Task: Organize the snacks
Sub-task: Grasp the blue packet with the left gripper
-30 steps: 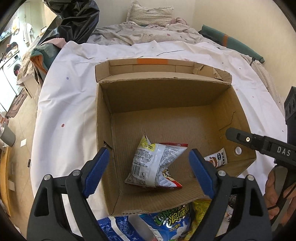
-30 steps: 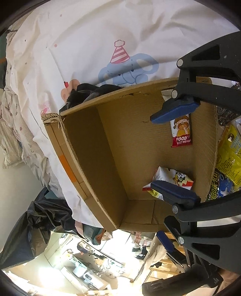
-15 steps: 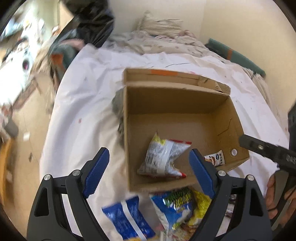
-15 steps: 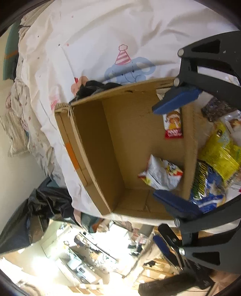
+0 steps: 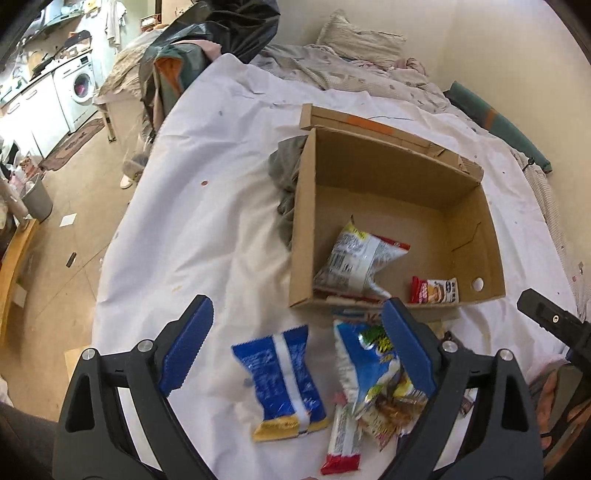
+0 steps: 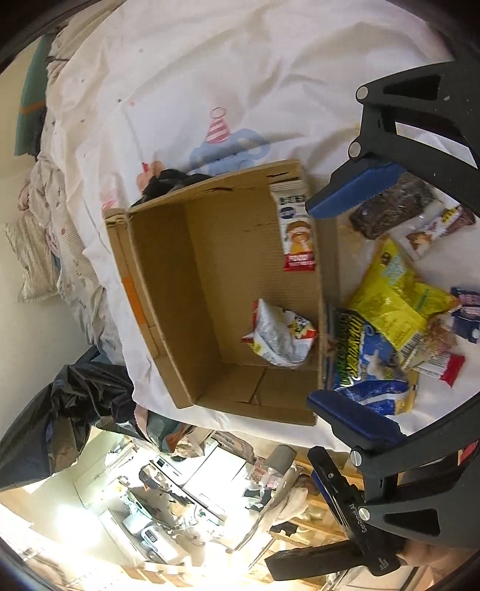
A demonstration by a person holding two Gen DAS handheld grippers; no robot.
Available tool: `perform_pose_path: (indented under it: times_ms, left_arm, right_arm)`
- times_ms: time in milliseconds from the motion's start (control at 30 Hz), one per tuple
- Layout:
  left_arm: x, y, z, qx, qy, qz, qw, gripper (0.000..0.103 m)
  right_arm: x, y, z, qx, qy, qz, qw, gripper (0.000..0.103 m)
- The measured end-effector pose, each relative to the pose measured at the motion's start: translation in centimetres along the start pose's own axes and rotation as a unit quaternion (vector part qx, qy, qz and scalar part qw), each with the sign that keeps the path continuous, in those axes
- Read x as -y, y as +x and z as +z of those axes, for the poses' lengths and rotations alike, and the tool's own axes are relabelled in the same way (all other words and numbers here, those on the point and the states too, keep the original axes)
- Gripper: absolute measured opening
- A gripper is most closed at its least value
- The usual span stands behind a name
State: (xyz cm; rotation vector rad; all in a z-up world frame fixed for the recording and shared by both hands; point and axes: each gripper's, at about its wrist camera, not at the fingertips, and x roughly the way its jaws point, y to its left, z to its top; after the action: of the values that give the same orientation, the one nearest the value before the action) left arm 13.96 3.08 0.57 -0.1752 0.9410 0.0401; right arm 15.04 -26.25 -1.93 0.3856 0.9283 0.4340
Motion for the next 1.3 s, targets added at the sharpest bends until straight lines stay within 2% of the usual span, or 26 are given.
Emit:
perform_pose_path:
  times_ms: [233,467,600,667,733,833,933,1033,1233,1300]
  left_arm:
    - [-2.0,-0.7,-1.5,-0.011,-0.030,0.019,0.9993,0.091]
    - [-2.8,-0.8,-2.2,-0.021,-0.051,0.017,0.9983,0.091]
    - [-3.3,-0.2,-2.3,-0.034,-0.068,0.011,0.9970,0.091]
    - [-3.5,0.2,-2.4,-0.039,-0.072,0.021,0.9964,0.091]
    - [-4.1,0.7,-2.5,-0.051,-0.087,0.033,0.9943,0.091]
    - [-5.7,1.7,-3.0,-0.078,-0.130,0.033,0.9878,0.091]
    - [-6.2,2.8,-3.7,-0.104,-0.149,0.037,0.9827,0.091]
    - [-5.5,4.6,-4.5,-0.135,-0.138,0.029,0.9807,0.091]
    - [-1.6,8.4,-6.0,-0.181,-0.075,0.029,0.9802,0.091]
    - [-0.6,9.2,-6.5,-0.186,-0.056,0.043,0.9799,0.084]
  right_arm:
    - [-0.5,-0.3,-2.0,-0.013,0.010,0.001,1.000,0.096]
    - [-0.3,0.5,-4.0,-0.043,0.033,-0.007,0.999,0.096]
    - [-0.3,0.9,-4.7,-0.053,0.047,0.004,0.998,0.096]
    - [-0.1,1.1,-4.7,-0.058,0.060,0.019,0.996,0.096]
    - [0.1,1.2,-4.6,-0.058,0.068,0.023,0.996,0.096]
    - [0.4,1.5,-4.5,-0.058,0.080,0.026,0.995,0.096]
    - [0.5,1.9,-4.5,-0.063,0.088,0.027,0.994,0.096]
    - [0.5,2.0,-4.4,-0.063,0.091,0.027,0.993,0.096]
    - [0.5,2.0,-4.5,-0.061,0.090,0.024,0.994,0.096]
    - [0.6,1.9,-4.5,-0.059,0.091,0.020,0.994,0.096]
